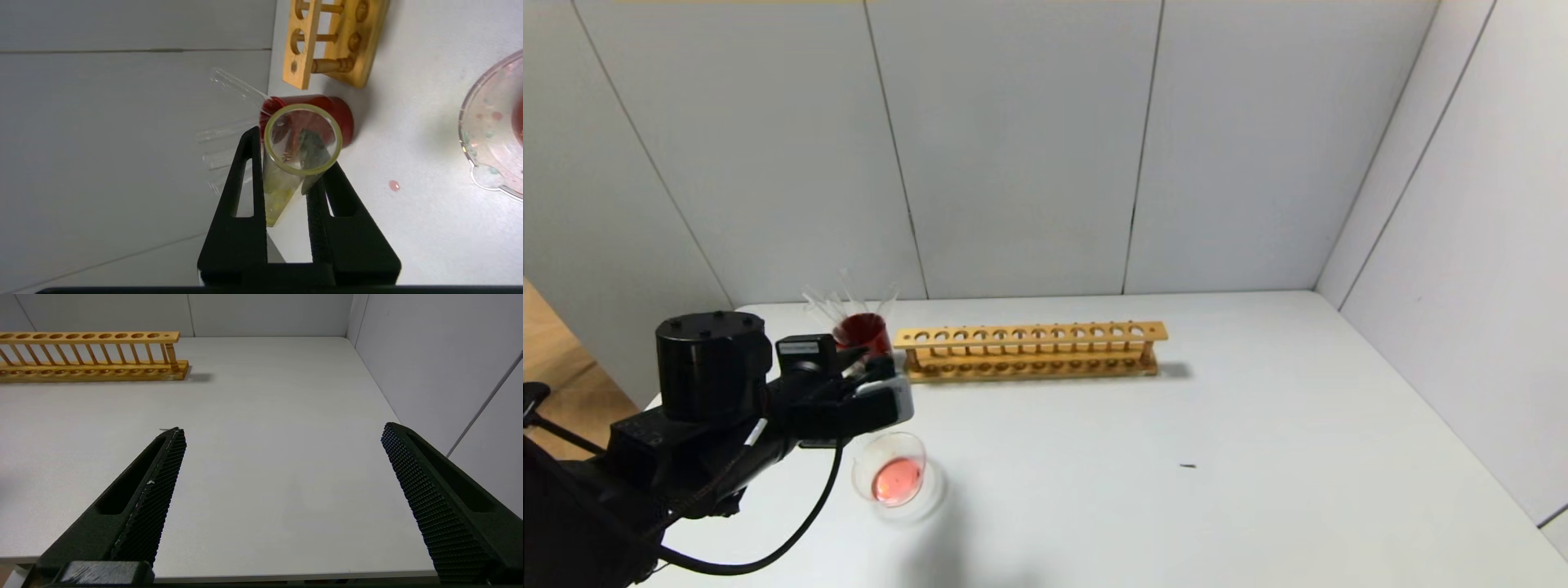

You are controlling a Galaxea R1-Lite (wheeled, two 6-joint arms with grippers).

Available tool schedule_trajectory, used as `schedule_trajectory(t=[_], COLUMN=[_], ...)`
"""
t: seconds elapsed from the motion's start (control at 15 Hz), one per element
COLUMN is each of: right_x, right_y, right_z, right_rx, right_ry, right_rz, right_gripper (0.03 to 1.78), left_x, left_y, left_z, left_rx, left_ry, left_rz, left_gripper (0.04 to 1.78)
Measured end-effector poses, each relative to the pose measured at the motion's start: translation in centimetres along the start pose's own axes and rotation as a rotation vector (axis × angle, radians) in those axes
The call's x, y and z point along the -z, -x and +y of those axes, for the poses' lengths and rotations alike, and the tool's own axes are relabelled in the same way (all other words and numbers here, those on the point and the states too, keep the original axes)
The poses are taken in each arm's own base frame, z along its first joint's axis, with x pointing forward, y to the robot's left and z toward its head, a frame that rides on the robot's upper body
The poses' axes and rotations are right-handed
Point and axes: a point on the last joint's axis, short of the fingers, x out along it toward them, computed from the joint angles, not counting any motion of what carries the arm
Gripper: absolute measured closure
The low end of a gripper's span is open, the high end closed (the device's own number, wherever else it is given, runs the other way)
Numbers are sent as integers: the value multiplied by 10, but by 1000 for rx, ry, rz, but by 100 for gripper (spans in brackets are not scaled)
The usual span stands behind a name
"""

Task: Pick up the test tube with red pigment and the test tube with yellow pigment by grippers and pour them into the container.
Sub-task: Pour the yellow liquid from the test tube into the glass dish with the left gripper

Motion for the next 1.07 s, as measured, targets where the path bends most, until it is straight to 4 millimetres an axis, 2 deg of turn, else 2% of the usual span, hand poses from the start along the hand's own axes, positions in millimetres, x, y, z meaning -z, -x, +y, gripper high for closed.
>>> schedule_trajectory(t=[0.53,0.87,1.07], right_x=[0,0,0], right_y=[0,0,0], right_z=[0,0,0], right_rx=[0,0,0], right_ry=[0,0,0], right_rz=[0,0,0], right_gripper=[6,6,6], left_x=[7,8,6], left_y=[10,10,10], left_z=[-21,-23,-19], left_rx=[6,7,-10], left_ry=[-73,-159,-151], left_rz=[-5,-2,-8], left_gripper=[149,150,150])
